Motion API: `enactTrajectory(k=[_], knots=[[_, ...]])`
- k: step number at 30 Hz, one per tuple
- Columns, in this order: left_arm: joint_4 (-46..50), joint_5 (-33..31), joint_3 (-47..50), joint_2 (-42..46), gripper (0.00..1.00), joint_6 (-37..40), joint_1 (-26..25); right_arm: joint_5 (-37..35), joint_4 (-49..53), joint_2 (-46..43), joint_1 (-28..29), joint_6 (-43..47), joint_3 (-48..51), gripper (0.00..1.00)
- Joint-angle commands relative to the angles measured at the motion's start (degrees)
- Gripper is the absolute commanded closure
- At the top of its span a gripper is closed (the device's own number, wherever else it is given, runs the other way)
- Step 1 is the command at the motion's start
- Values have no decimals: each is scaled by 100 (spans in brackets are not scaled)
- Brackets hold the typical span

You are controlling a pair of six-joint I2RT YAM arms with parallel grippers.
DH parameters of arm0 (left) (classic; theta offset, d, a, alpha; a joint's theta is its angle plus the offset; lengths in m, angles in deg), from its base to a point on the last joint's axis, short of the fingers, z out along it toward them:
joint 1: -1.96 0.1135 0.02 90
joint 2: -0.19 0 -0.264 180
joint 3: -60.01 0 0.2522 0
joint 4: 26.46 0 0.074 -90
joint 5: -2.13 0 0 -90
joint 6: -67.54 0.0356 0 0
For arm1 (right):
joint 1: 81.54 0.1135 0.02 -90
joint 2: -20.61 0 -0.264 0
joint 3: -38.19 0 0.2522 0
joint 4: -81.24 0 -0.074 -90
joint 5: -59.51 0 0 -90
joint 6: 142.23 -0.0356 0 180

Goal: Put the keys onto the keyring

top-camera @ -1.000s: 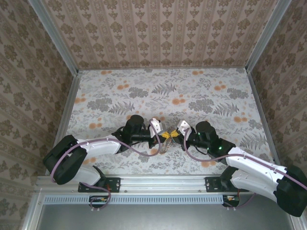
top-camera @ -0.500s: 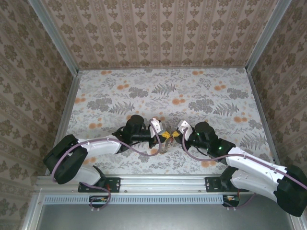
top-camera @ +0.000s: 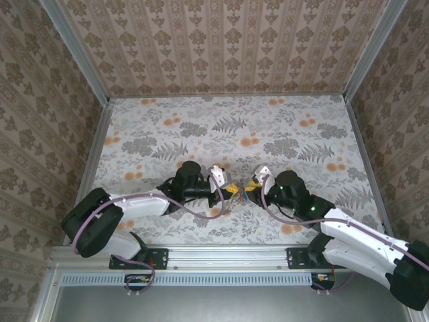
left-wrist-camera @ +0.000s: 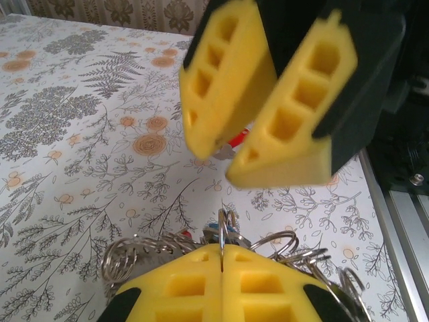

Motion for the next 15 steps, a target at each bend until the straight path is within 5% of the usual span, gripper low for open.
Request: enactTrajectory(k=[1,6,15], knots=[[-320,215,38,-19,100,-33,-41,-78,75,-401,-113,12,121,65],[-337,299,64,2,100,66,-44,642,306,-575,-150,1534,206,63],[-311,418,49,21,100,106,-36,1248,567,428,-151,2196,-456,68]])
